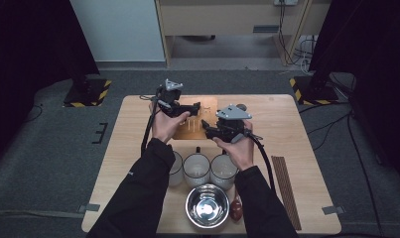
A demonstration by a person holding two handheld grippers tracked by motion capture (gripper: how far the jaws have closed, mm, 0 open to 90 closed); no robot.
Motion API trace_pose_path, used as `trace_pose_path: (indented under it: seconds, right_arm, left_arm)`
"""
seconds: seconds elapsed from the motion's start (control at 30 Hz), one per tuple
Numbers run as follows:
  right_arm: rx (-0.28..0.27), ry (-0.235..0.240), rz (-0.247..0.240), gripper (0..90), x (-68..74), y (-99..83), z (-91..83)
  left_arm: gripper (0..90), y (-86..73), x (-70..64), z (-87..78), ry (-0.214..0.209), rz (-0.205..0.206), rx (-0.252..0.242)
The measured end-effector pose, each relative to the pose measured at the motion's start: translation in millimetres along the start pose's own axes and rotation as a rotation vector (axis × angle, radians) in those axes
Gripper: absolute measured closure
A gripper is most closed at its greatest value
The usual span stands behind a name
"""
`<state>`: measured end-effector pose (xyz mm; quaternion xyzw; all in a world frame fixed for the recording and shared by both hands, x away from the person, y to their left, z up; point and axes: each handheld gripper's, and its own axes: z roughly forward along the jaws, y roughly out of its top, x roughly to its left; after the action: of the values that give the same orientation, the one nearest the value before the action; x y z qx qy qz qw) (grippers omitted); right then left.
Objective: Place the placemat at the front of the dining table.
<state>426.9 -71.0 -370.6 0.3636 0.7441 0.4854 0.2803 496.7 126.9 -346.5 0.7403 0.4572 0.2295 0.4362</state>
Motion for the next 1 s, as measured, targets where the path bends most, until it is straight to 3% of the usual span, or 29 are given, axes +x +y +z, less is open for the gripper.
trace_pose_path:
  seconds: [0.3, 1.0]
  right_arm:
    - [0.015, -0.010, -0.007, 36.1, -14.7, -10.5, 17.5]
    - [0.086, -0.004, 0.034, 36.2, -41.0, -36.7, 53.5]
  left_arm:
    - [6.2, -2.7, 2.7, 24.1, 0.014, 0.004, 0.015]
    - [6.2, -17.7, 9.7, 76.4, 0.020, 0.007, 0.059]
